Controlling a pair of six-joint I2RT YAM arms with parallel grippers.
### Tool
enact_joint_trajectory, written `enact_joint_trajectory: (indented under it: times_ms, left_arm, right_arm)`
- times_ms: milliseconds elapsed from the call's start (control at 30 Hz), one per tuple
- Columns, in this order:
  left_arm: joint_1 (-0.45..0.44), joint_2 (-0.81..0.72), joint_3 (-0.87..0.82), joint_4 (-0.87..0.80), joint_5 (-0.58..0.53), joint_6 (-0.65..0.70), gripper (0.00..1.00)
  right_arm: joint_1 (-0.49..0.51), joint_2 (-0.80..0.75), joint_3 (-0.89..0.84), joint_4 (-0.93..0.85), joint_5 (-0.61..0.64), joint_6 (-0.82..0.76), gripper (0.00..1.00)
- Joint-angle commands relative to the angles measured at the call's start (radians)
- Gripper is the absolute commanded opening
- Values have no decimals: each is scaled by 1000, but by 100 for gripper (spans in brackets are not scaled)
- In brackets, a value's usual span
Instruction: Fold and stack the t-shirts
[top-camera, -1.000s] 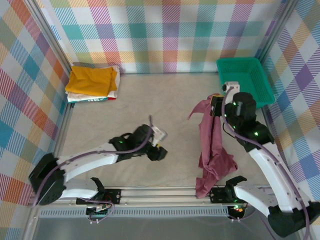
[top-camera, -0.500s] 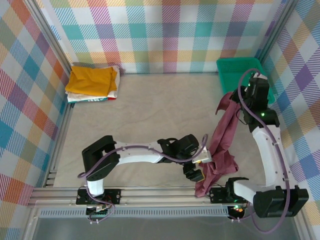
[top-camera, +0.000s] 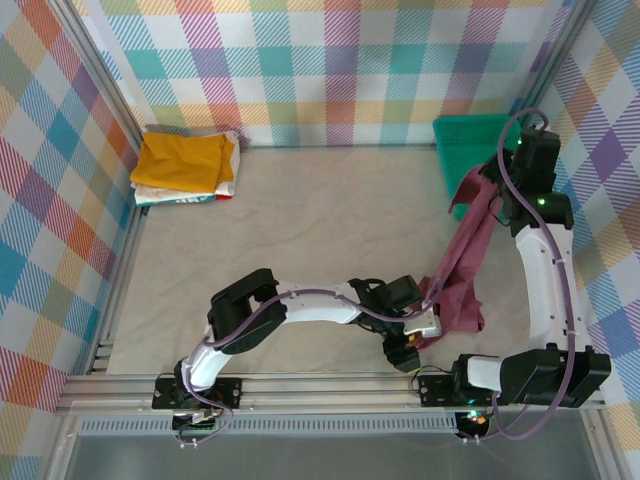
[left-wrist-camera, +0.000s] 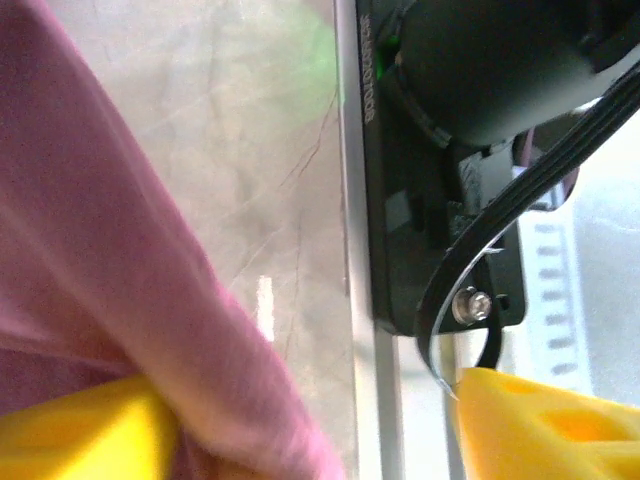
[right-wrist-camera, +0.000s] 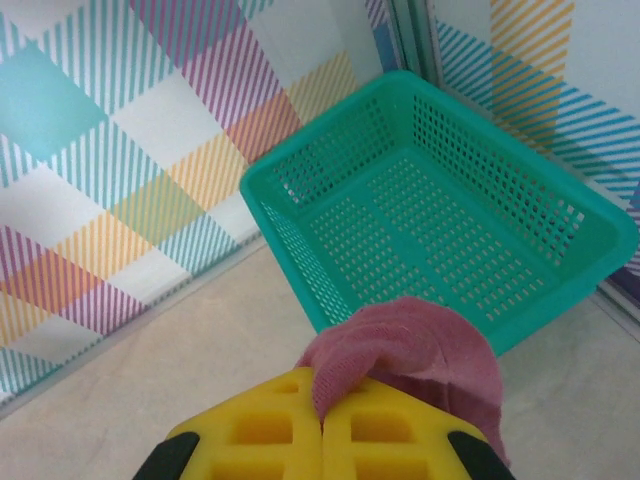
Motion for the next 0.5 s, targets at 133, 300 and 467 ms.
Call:
enact_joint_trajectory:
  times_ms: [133, 300, 467]
  left_arm:
    - [53, -43, -27, -82, -109, -12, 0]
    - [142, -259, -199, -63, -258, -48, 0]
    - [247, -588, -362, -113, -450, -73, 0]
  right_arm:
    - [-5, -34, 33, -2, -52, 0, 0]
    - [-4, -109, -17, -21, -149, -15, 0]
    - [-2, -213, -65, -42, -361, -54, 0]
